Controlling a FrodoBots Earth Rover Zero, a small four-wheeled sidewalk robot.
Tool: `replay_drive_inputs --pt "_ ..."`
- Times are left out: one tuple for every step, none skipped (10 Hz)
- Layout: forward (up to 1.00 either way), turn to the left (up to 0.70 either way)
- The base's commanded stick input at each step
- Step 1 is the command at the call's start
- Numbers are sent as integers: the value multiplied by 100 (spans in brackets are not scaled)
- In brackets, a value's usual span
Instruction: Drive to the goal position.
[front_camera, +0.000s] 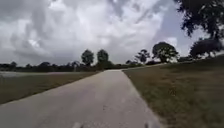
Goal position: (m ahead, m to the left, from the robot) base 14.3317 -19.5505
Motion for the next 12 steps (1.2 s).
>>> replay_drive_inputs --pt "85 0" --pt "85 0" --pt "85 0" --pt "85 0" --pt "85 0" --pt "85 0" --pt "85 0" --pt "85 0" --pt "85 0" --pt "85 0" --pt "85 0" --pt "85 0"
